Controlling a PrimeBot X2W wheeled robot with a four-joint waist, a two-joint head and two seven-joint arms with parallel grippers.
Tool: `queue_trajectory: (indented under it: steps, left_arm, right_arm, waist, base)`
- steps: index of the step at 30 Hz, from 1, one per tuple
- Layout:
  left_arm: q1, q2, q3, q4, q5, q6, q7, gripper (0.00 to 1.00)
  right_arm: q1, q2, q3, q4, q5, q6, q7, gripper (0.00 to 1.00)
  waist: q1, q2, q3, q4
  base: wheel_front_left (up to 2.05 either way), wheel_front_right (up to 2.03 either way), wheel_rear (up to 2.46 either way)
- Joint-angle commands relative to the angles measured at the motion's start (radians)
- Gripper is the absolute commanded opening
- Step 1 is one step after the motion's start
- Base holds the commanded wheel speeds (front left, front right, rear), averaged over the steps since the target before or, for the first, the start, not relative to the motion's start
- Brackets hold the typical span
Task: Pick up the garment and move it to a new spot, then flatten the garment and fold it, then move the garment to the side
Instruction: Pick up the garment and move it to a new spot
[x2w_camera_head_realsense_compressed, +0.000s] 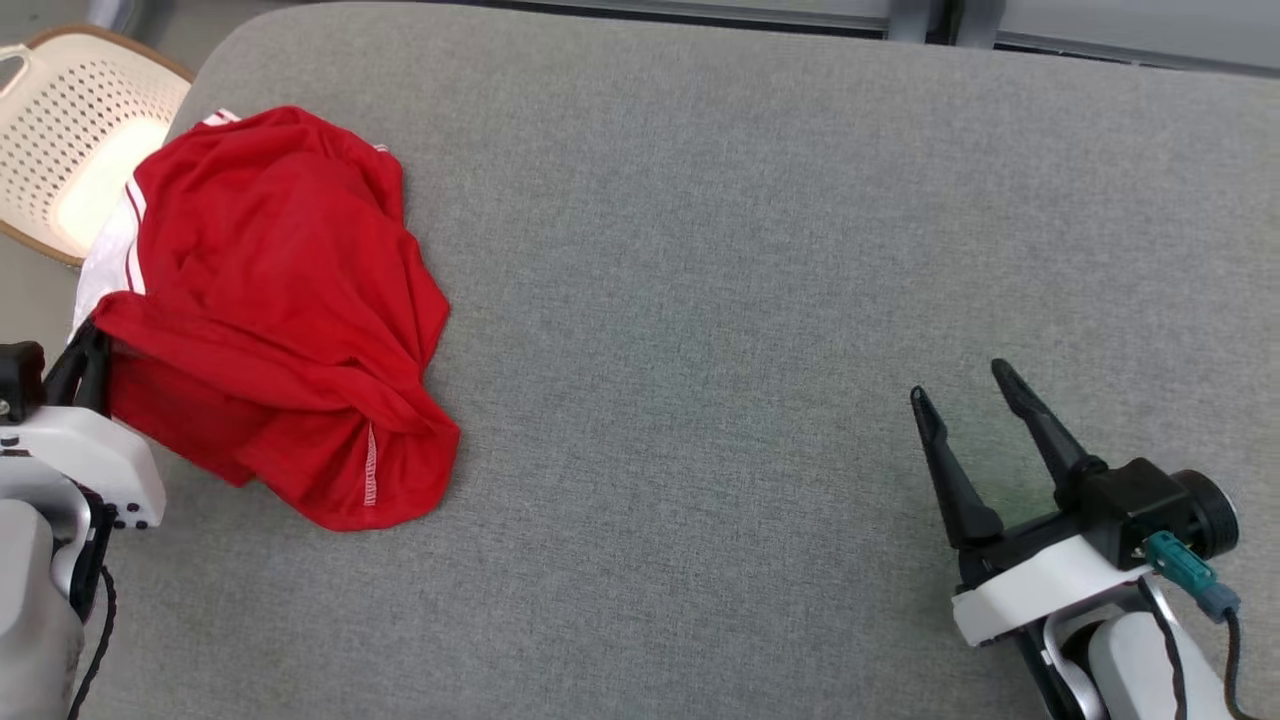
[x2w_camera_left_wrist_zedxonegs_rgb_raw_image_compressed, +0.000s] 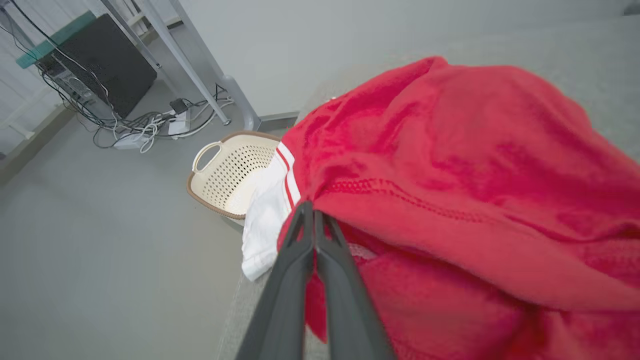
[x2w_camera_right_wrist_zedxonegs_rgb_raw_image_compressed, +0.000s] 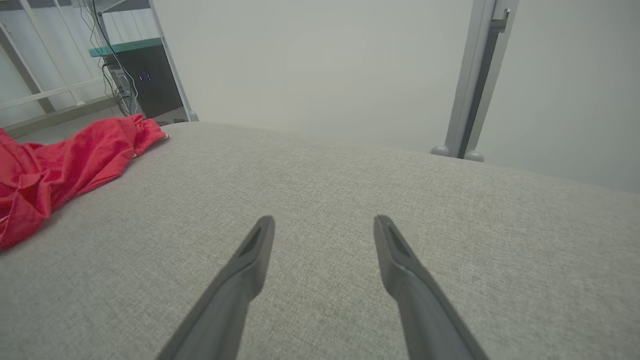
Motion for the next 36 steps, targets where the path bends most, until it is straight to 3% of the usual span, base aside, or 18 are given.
queue_trajectory:
  steps: [1, 8, 15, 27, 36]
  left_arm:
    - [0.046, 0.021, 0.031, -0.092, 0.018, 0.024, -0.001, 0.00]
    - [0.148, 0.063, 0.104, -0.438, 0.109, 0.067, -0.001, 0.00]
    - [0.204, 0.074, 0.138, -0.740, 0.168, 0.051, -0.001, 0.00]
    - [0.111, 0.066, 0.066, -0.931, 0.180, 0.015, 0.068, 0.00]
    - [-0.035, 0.030, -0.035, -0.958, 0.200, -0.011, 0.137, 0.00]
  right_arm:
    - [0.001, 0.015, 0.007, 0.026, 0.012, 0.000, -0.023, 1.00]
    - [0.007, 0.067, 0.005, 0.099, 0.034, 0.000, -0.076, 1.00]
    - [-0.009, 0.110, 0.005, 0.161, 0.054, 0.000, -0.112, 1.00]
    - [-0.035, 0.149, -0.007, 0.166, 0.073, 0.000, -0.120, 1.00]
    - [-0.063, 0.161, -0.008, 0.138, 0.088, 0.000, -0.119, 1.00]
  waist:
    - [0.0000, 0.0000, -0.046, -0.007]
    - [0.0000, 0.0000, -0.138, -0.029]
    - [0.0000, 0.0000, -0.199, -0.086]
    - [0.0000, 0.0000, -0.199, -0.277]
    - [0.0000, 0.0000, -0.137, -0.461]
  base:
    - [0.00, 0.00, 0.00]
    - [0.00, 0.00, 0.00]
    - [0.00, 0.00, 0.00]
    - [0.00, 0.00, 0.00]
    - [0.00, 0.00, 0.00]
